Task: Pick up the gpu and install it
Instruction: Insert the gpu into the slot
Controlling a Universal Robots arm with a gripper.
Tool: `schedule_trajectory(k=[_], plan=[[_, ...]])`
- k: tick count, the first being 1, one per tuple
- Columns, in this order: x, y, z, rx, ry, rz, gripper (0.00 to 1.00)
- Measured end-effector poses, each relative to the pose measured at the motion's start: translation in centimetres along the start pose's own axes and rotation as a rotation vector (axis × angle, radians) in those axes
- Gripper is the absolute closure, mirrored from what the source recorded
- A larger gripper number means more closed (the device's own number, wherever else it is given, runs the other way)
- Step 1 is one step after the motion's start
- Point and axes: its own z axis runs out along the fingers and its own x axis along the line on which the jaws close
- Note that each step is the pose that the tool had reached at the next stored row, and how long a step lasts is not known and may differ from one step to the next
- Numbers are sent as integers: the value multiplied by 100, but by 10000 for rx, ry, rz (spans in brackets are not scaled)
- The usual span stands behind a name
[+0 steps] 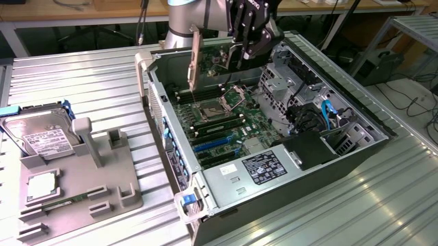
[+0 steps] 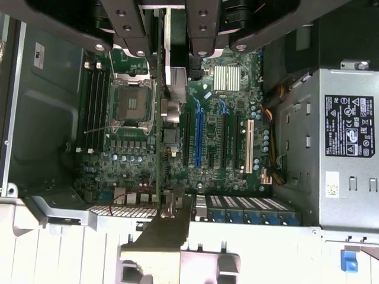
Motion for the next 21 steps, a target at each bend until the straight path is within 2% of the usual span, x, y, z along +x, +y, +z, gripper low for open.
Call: schedule_trajectory(k=[21], plan=[[16, 0, 61, 0, 0, 5, 72]])
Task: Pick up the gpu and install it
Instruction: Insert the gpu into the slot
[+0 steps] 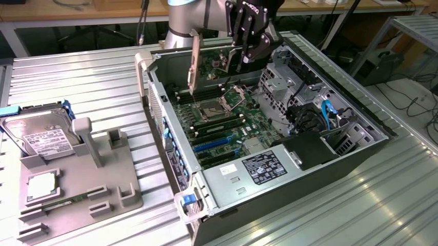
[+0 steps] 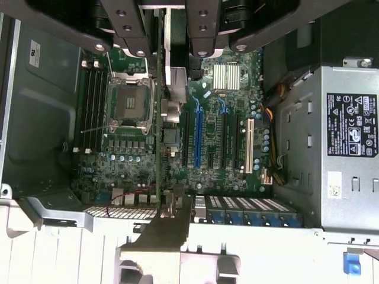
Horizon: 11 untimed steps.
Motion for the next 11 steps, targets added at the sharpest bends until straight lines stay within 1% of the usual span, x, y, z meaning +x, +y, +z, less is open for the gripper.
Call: schedule_trajectory(k=[11], plan=[[5, 0, 31, 0, 0, 0, 72]])
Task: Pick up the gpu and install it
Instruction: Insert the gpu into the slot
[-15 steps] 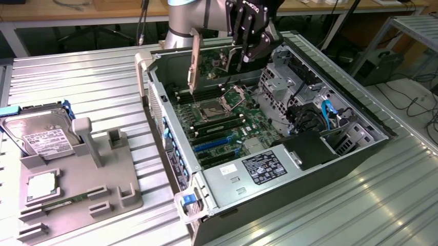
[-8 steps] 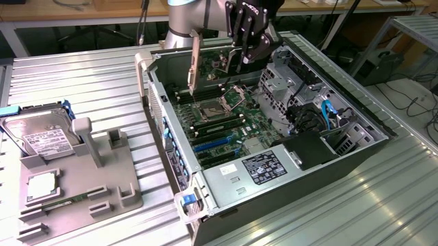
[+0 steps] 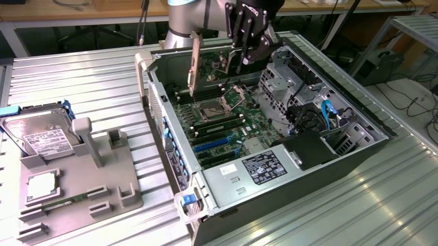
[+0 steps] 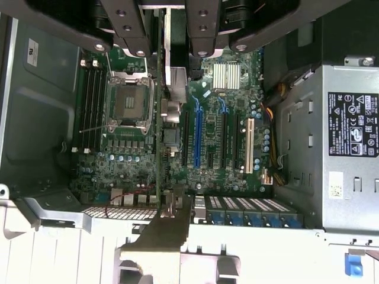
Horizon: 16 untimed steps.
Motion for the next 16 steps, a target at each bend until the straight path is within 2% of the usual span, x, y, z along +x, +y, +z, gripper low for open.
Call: schedule_trajectory(k=[16], plan=[[6, 0, 45, 0, 1, 0, 72]])
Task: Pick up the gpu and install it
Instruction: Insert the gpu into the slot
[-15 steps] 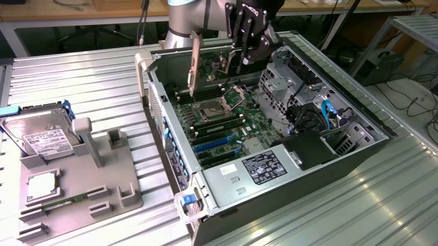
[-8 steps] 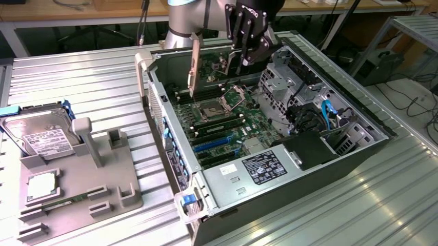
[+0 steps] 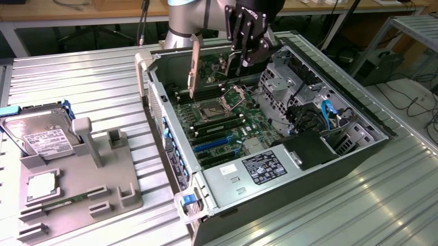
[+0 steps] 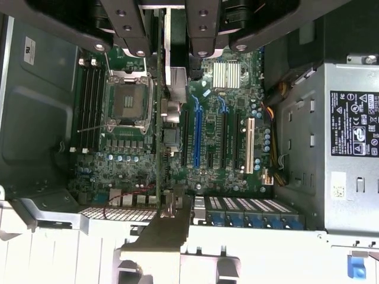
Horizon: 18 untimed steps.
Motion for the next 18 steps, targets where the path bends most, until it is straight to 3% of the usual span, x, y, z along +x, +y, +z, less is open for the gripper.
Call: schedule_trajectory(k=[18], plan=[[6, 0, 40, 0, 0, 0, 72]])
